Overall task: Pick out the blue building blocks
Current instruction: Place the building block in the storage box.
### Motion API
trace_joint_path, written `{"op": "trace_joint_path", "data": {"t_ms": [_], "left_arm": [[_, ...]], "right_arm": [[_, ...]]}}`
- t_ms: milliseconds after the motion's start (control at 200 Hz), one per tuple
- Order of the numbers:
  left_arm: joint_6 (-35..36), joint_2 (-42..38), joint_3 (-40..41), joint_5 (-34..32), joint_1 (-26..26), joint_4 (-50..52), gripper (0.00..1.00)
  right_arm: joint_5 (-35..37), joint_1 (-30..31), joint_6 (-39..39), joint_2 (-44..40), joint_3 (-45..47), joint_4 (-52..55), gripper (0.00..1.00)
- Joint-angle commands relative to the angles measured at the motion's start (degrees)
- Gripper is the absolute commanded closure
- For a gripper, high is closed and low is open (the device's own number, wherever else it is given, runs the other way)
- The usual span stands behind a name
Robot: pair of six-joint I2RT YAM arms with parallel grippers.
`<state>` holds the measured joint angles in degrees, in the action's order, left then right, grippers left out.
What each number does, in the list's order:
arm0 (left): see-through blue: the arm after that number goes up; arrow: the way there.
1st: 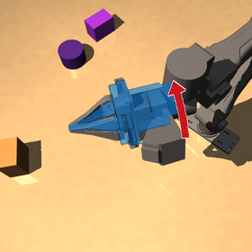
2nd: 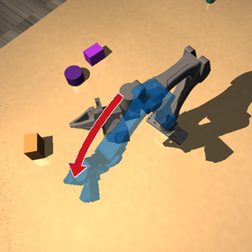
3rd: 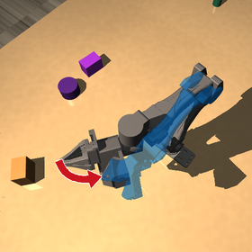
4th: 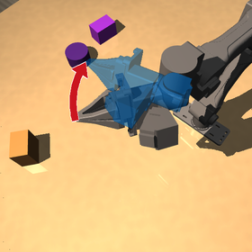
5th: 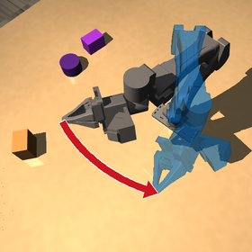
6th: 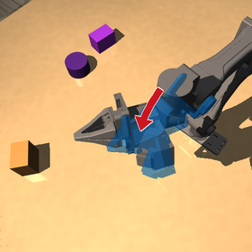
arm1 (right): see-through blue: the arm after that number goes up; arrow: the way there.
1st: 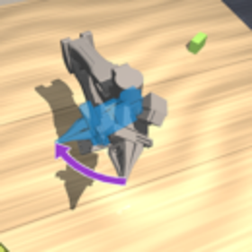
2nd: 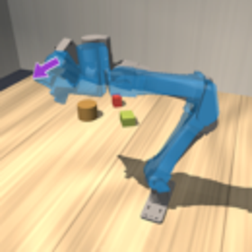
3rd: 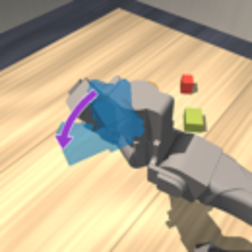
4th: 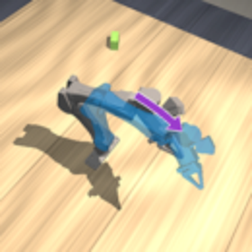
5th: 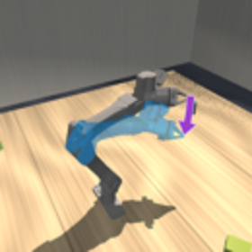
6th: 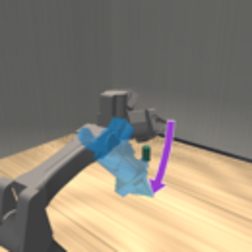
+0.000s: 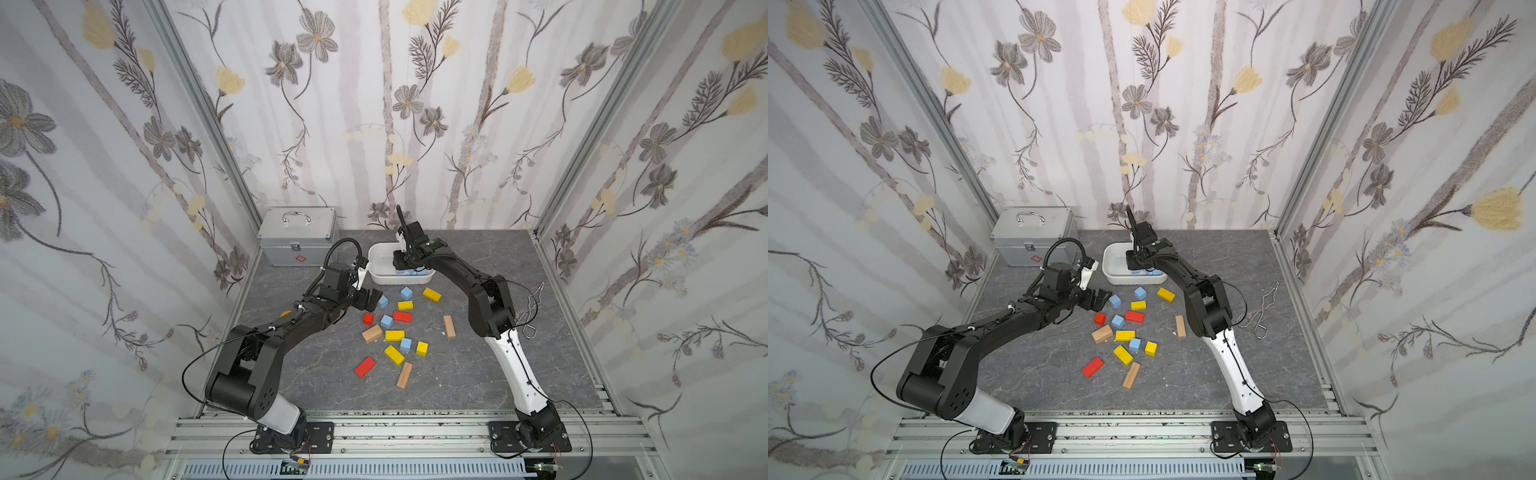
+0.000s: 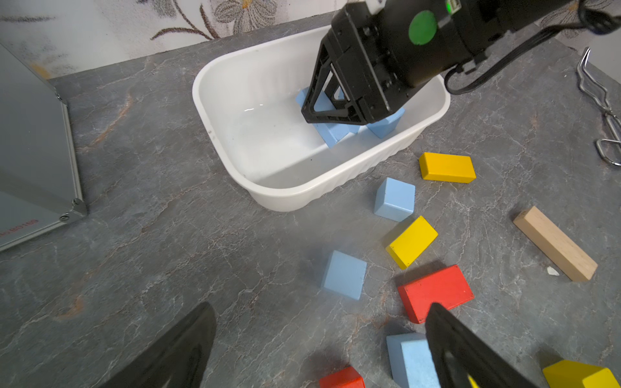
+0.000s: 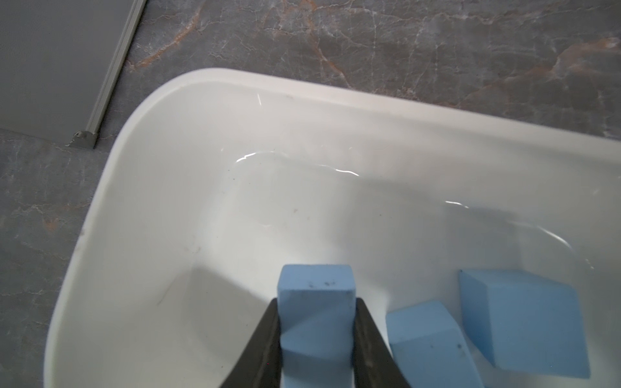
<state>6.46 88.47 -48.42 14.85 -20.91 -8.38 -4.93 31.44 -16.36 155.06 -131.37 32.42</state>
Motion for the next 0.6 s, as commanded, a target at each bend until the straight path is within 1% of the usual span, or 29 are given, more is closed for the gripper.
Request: {"op": "trace_joint_path", "data": {"t_ms": [0,55,105,135,515,595], "left_arm": [[0.87,-0.18,-0.13,0.53,0.00,-1.12,0.00],[0.92,-0.20,-0.18,0.52,0.01,-1.11,0.00],[0.85,-0.23,-0.17,0.61,0.00,-1.12,0.00],[0.85,-0.26,-0.17,0.62,-0.01,-1.11,0.00],[0.92,-0.55,-0.09,0.68,0.02,-1.20,0.00],[0.81,-0.69,-0.18,0.68,-0.01,-1.20,0.00]], "right_arm": [[-1.39,-0.15,-0.21,0.37,-0.46,-1.36,0.69],[-1.57,-0.19,-0.34,0.26,-0.46,-1.31,0.69],[-1.77,-0.27,-0.43,0.15,-0.46,-1.32,0.64],[-1.75,-0.18,-0.43,0.16,-0.46,-1.34,0.64],[-1.66,-0.33,-0.43,-0.62,-0.46,-1.14,0.63],[-1.58,-0.33,-0.30,-1.27,-0.46,-1.09,0.60]]}}
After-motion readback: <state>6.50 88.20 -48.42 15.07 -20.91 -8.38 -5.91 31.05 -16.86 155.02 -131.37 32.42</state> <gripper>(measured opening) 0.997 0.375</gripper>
